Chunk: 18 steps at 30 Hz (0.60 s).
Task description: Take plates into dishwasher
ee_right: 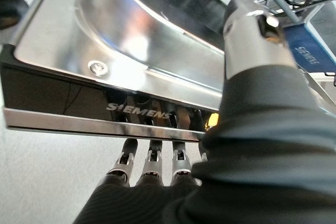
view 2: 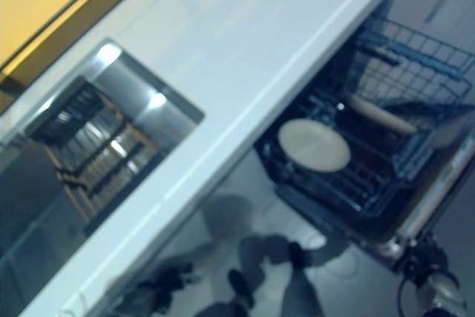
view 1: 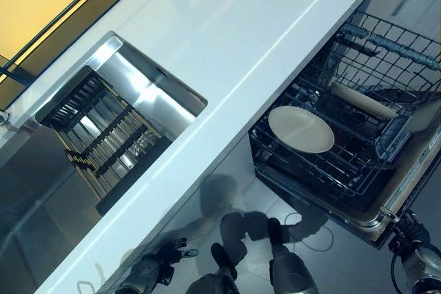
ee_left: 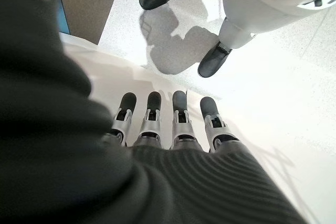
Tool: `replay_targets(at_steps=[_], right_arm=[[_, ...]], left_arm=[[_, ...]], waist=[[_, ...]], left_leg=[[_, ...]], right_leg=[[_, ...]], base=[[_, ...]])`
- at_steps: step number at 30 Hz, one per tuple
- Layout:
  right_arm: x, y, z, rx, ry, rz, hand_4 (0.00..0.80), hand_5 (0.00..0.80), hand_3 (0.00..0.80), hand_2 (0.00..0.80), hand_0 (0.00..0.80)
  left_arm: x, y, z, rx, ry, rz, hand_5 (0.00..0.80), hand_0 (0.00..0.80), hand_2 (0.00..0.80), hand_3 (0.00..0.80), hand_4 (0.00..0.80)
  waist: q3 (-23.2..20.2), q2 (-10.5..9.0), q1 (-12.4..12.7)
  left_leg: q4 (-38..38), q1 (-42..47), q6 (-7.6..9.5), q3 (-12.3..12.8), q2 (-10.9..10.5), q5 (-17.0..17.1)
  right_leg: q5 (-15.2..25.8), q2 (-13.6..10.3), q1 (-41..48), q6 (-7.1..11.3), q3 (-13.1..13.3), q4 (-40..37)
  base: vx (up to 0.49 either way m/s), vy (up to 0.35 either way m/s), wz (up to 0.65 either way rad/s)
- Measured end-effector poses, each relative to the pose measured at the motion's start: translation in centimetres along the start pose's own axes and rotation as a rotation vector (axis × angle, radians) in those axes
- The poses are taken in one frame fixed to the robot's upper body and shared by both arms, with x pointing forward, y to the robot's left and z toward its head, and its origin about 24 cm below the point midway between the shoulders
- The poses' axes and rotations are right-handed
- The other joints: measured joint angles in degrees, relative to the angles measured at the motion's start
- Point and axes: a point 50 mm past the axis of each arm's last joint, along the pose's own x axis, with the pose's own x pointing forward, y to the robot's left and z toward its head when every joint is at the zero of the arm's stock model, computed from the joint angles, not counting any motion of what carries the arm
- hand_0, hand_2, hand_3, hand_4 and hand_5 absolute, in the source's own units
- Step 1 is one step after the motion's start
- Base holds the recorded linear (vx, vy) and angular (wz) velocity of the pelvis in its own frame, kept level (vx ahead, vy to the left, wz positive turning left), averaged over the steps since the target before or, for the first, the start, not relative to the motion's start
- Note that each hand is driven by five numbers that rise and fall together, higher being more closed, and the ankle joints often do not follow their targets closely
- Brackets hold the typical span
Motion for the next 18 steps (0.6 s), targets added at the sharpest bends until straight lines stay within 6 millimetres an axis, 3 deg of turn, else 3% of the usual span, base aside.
replay_targets(at_steps=[13,18], right_arm=[[0.1,1.9,2.0,-0.077,-0.053,0.139,0.0,0.0,0.0,0.0,0.0],[-0.1,3.0,2.6,-0.14,-0.053,0.183,0.0,0.0,0.0,0.0,0.0]], left_arm=[[0.2,0.1,1.1,-0.02,-0.041,0.015,0.0,0.0,0.0,0.0,0.0],[0.3,-0.1,1.1,-0.035,-0.042,0.025,0.0,0.0,0.0,0.0,0.0]], waist=[[0.7,0.25,-0.2],[1.3,-0.71,-0.2]], left_leg=[[-0.3,0.0,-0.68,-0.1,0.4,-0.3],[-0.3,1.2,-1.2,-0.1,0.7,0.0]], right_leg=[[1.5,-0.1,-0.6,-0.47,-2.1,0.0],[1.8,0.0,0.4,-0.75,-3.3,0.2]], base=[[0.018,0.003,-0.11],[0.021,0.015,-0.1]])
